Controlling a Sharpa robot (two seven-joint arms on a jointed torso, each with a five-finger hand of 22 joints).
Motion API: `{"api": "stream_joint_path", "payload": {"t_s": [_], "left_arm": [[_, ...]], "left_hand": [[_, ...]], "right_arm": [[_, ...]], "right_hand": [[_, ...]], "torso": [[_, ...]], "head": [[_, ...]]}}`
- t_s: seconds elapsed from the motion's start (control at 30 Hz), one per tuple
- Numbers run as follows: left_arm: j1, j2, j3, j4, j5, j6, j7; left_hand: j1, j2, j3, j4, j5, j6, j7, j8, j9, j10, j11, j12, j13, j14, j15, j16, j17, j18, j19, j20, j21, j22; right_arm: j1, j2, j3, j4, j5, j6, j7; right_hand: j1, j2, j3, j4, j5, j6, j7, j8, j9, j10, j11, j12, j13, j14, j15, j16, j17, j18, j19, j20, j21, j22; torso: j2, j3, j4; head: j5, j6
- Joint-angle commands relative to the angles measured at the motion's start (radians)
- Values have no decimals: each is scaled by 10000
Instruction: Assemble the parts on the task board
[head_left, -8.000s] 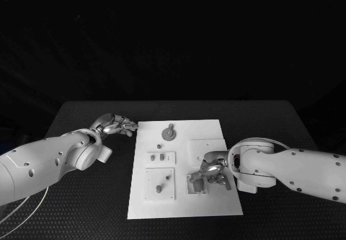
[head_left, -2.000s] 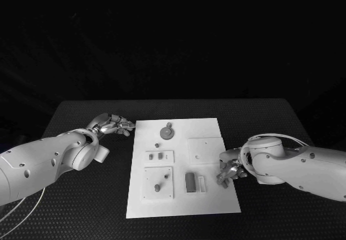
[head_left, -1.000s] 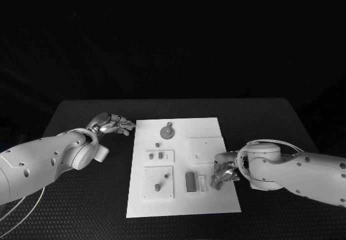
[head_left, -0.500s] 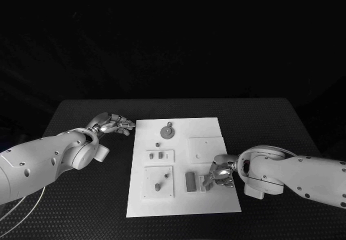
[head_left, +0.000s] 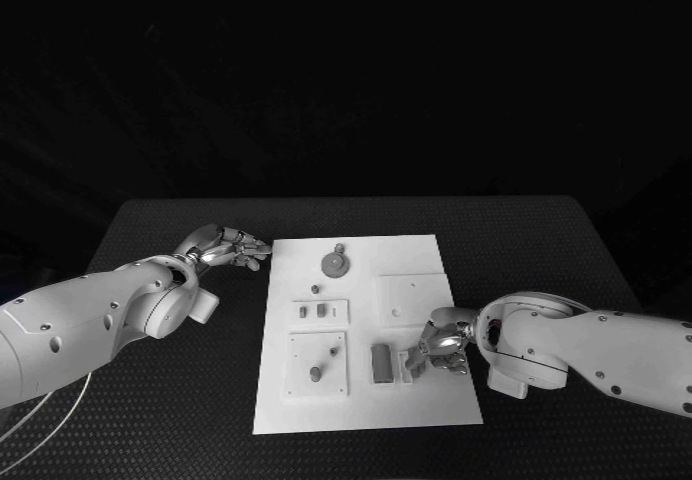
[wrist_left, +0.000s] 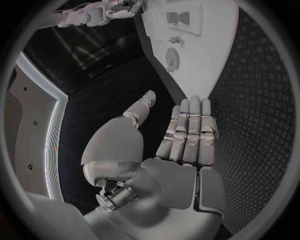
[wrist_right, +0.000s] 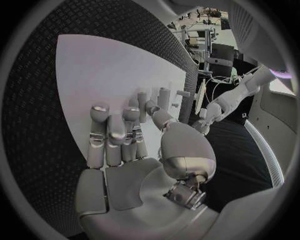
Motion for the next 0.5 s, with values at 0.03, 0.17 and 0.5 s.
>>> {"api": "stream_joint_path", "payload": {"t_s": [0.03,0.17,0.5], "left_arm": [[4,16,5,15,50,122,69],[4,11,5,11,50,121,64],[4,6,5,13,50,135,56]], "left_hand": [[-95,-12,44,27,-35,-79,-24,48,-17,-15,40,-23,-12,41,12,-58,13,-33,-21,21,45,-13],[-97,-12,45,27,-35,-80,-23,48,-18,-15,40,-23,-13,42,12,-61,17,-33,-21,21,45,-13],[-100,-13,46,26,-35,-81,-23,49,-20,-16,41,-24,-15,42,12,-67,24,-33,-23,22,45,-14]], "right_arm": [[-18,66,3,98,147,-40,174],[-18,50,4,153,129,24,210],[-18,-16,6,234,82,9,223]], "right_hand": [[270,137,-78,-2,31,-96,170,44,8,10,-65,47,-15,94,-69,53,4,282,-29,-44,70,211],[277,135,-81,-3,32,-93,168,44,8,12,-67,47,-16,107,-70,66,23,282,-27,-45,72,210],[296,133,-88,-3,34,-89,165,44,8,17,-70,48,-18,101,-73,56,6,282,-26,-47,75,209]], "torso": [[2,-3,2],[2,-6,11],[-3,-15,6]], "head": [[-2,-5],[3,-16],[59,-7]]}}
